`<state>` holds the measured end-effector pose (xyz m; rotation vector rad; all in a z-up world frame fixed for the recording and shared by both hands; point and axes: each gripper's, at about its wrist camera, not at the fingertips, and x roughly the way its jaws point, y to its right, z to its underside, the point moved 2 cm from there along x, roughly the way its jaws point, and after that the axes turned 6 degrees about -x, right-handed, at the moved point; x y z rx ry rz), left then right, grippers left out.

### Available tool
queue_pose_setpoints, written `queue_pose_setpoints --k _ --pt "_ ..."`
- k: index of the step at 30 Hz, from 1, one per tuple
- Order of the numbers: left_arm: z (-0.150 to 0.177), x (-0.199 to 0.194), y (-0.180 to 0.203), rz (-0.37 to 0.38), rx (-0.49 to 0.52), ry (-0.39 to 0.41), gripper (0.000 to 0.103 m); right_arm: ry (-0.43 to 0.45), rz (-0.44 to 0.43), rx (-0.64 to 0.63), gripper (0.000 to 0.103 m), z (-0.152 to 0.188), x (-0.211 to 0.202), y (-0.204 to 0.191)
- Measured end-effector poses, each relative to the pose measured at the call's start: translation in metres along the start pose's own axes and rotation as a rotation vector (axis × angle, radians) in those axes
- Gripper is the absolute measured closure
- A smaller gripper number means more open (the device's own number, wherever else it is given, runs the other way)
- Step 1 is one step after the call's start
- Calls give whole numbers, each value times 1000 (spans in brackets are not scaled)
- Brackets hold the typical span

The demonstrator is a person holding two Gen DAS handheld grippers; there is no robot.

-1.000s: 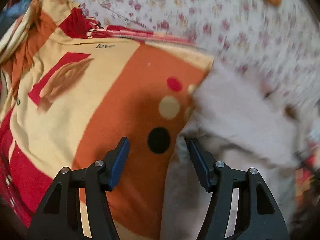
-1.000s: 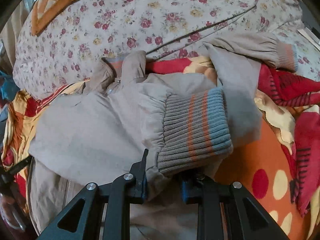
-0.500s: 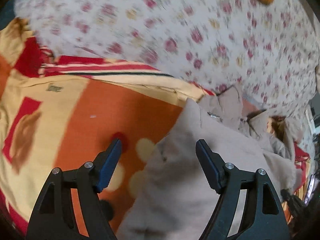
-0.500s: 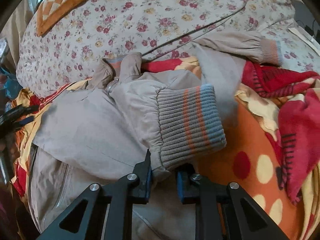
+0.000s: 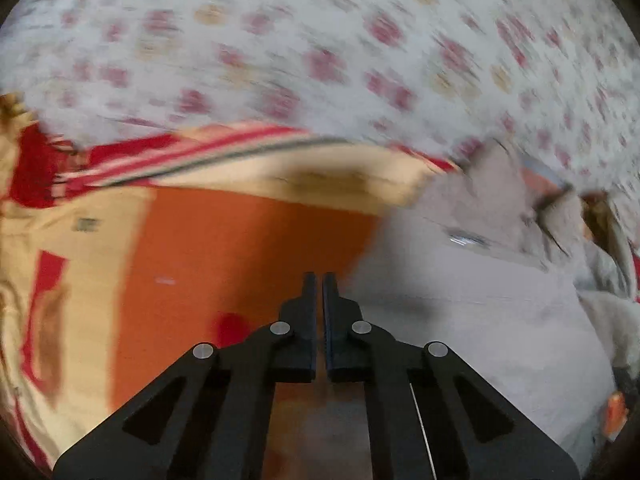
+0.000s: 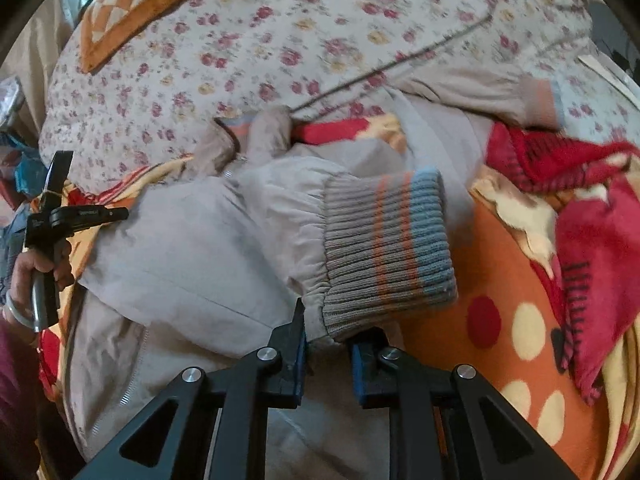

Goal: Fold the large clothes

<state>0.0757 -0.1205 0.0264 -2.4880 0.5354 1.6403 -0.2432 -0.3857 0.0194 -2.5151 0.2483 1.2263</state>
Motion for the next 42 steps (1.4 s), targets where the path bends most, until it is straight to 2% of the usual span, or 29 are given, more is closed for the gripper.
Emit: queue_pose_setpoints --k 2,3,6,8,9,10,13,17,19,24,27,30,35,37,40,42 --pt "-3 -6 -34 12 -95 4 102 17 -9 -22 87 -9 -1 -10" --pt "-3 -8 -42 22 -111 0 102 22 -15 -34 87 -12 -1 -16" --pt "-2 -20 -53 155 -130 8 102 49 -26 -59 87 -20 -8 -28" --pt "-5 -26 -46 178 -113 15 82 64 -30 -48 87 -22 -13 -25" --pt "-7 -26 -40 183 -97 3 52 73 -31 -40 87 -21 -18 -22" --pt "-10 -26 -32 201 -94 -7 35 79 -32 -37 87 -21 -22 -20" --pt "-18 -22 -7 235 -104 -6 35 120 -76 -29 87 -13 -42 -16" --pt "-33 -8 29 215 -51 -52 35 223 -238 -63 87 -1 -75 -23" --pt "-39 -4 48 214 -7 -76 35 257 -283 -111 87 5 -89 -36" --pt "-42 4 99 146 155 -137 35 308 -420 -205 87 12 -111 -71" --pt "-32 11 128 97 274 -170 35 324 -496 -238 87 16 -118 -87" --pt "-17 16 150 53 398 -191 35 339 -619 -245 87 21 -128 -98" --pt "6 22 158 23 567 -246 35 369 -817 -317 87 30 -152 -115" --pt "9 22 155 4 591 -253 35 368 -893 -344 87 35 -159 -123" --pt "11 26 147 -71 617 -245 35 362 -936 -380 87 40 -163 -136" --pt "11 30 138 -155 625 -226 35 362 -939 -382 87 38 -162 -139"
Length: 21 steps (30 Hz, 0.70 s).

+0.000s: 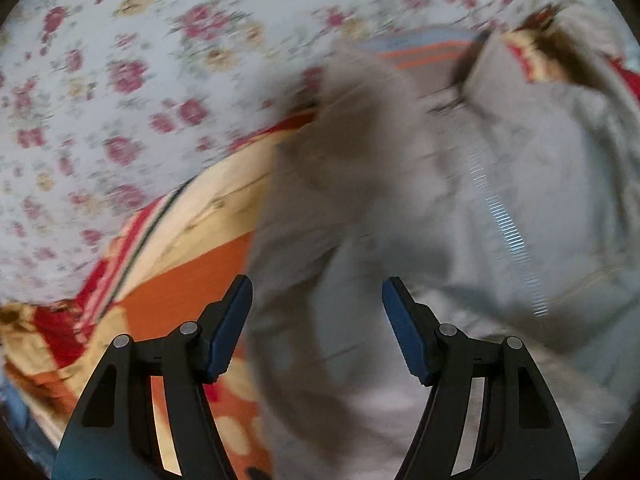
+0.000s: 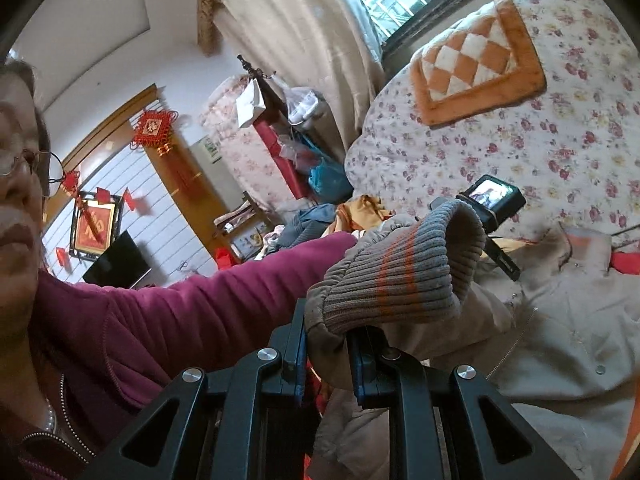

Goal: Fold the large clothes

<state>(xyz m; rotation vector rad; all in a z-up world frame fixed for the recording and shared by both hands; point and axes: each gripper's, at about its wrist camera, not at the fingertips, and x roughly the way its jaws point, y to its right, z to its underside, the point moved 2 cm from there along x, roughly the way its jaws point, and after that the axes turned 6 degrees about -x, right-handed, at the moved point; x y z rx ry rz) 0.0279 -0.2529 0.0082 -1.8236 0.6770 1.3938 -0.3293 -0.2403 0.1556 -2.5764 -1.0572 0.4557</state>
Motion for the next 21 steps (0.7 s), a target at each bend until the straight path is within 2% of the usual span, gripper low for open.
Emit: queue_pose_setpoints --k 3,7,9,10,12,13,16,21 --pt "8 5 -20 -32 -57 -1 35 5 24 7 87 -1 -4 5" --pt "18 4 -62 -67 -199 31 35 7 86 37 87 0 -22 22" --pt "23 1 -84 -25 -287 47 35 17 108 56 87 1 -30 29" --pt "26 -2 -93 38 -337 55 35 20 115 65 87 2 -35 32" --pt "25 -6 -92 93 -348 70 35 26 125 82 87 3 -40 36" --pt "24 -7 -89 94 -334 75 35 28 123 88 87 4 -41 37" --pt "14 -10 -74 33 -313 85 35 23 112 87 87 4 -42 35" --pt "-9 -5 -48 125 -345 79 35 4 99 69 87 4 -37 31"
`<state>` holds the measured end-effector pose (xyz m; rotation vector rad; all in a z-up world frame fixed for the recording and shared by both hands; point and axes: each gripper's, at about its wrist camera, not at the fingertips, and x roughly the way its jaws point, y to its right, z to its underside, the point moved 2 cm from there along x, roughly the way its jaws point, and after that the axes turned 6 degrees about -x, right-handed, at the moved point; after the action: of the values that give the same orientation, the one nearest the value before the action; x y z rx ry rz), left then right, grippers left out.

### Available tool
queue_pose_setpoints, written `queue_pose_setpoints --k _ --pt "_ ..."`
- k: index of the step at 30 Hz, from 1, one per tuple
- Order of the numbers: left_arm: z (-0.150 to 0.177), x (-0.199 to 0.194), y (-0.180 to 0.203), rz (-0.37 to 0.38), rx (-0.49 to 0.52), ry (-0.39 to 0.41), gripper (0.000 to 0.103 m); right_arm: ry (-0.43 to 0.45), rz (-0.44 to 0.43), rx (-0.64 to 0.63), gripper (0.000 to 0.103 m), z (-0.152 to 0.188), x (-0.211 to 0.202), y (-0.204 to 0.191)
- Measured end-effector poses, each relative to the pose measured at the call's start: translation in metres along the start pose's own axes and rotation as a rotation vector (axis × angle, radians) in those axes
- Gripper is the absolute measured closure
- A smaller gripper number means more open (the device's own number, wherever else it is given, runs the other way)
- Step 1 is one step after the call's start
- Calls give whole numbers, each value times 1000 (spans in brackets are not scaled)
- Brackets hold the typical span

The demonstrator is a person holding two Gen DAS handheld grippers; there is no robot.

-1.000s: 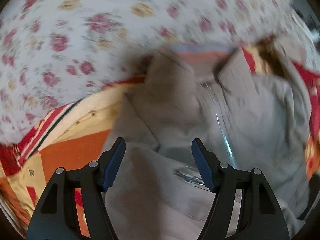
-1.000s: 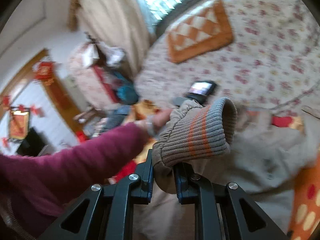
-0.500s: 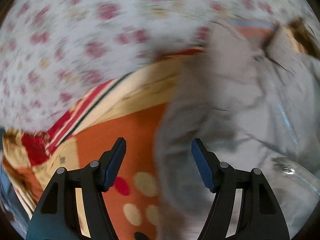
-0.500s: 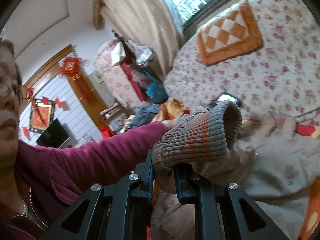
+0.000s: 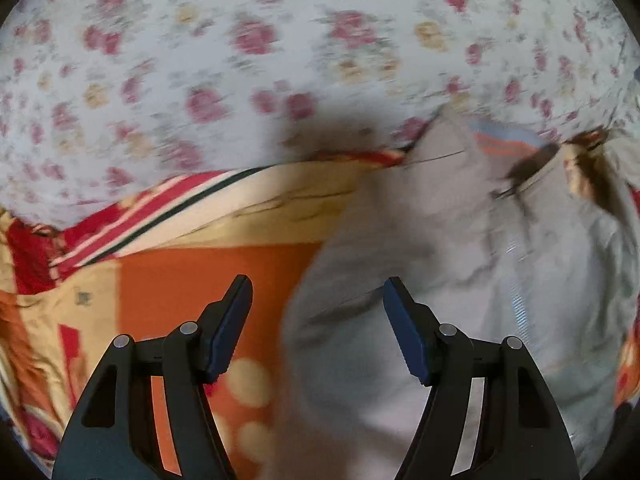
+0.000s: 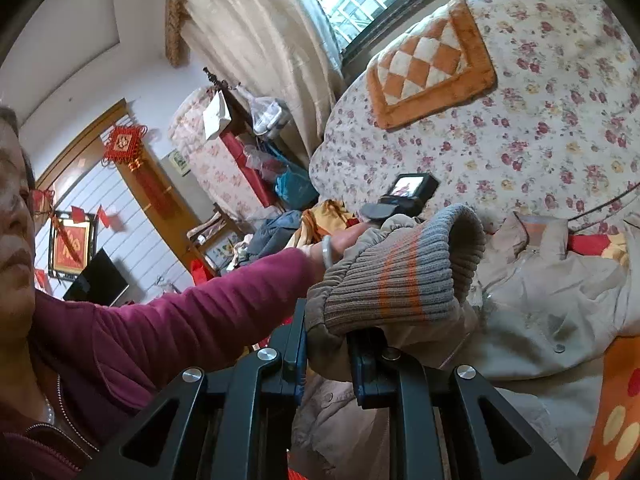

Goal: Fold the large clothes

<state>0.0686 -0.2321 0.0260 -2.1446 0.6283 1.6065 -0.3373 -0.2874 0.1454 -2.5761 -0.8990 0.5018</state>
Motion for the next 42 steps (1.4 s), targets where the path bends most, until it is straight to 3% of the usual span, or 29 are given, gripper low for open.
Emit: queue_pose_setpoints --k 3,4,5,6,9,11,12,13,16,17,19,20,22,24,28,32,34,37,39,40,42 --pt "-5 10 26 -38 35 -6 35 1 -7 6 87 0 -1 2" --pt "-5 14 36 -81 68 -19 35 3 -8 8 87 0 -1 2" --pt "-5 23 44 -186 118 -28 35 6 -8 13 87 0 -2 3" --pt "-4 27 47 -244 141 -27 35 9 -7 16 87 0 -3 5" --pt "-3 30 45 -347 167 -8 34 18 3 26 87 0 -8 11" --pt "-6 30 31 -444 161 26 49 18 9 33 87 0 -9 15" --pt "-8 30 19 -499 150 34 61 18 11 39 87 0 -8 19" --pt "-10 30 10 -516 133 35 63 20 11 44 87 -1 -7 22" --pt "-13 27 -34 -460 5 16 63 30 8 50 87 -5 -5 28" --pt "-13 25 -48 -372 -55 5 63 33 7 48 87 -7 -4 29" --pt "-15 21 -63 -118 -156 -27 63 35 6 44 87 -9 -3 30" --pt "-14 16 -64 -51 -174 -26 63 35 4 45 87 -9 -3 30" --pt "-12 8 -50 -27 -138 -12 61 30 1 49 87 -8 -2 30" --pt "-13 2 -24 -53 -56 16 58 26 7 57 87 -7 -1 31" --pt "-12 9 24 -21 28 -4 50 25 6 64 87 -5 -2 28" --pt "-4 35 60 -146 150 -67 50 16 14 54 87 -5 -4 25" --pt "-1 39 61 -195 164 -70 48 21 18 55 87 -5 -8 27" --pt "-3 42 43 -376 193 -33 50 35 18 66 87 -5 -12 32" --pt "-6 44 18 -524 193 -1 64 42 24 76 87 -7 -11 37" --pt "-7 45 4 -561 169 -3 70 45 25 78 87 -8 -10 40" --pt "2 43 -32 -530 51 -26 71 49 27 75 87 -11 -9 43"
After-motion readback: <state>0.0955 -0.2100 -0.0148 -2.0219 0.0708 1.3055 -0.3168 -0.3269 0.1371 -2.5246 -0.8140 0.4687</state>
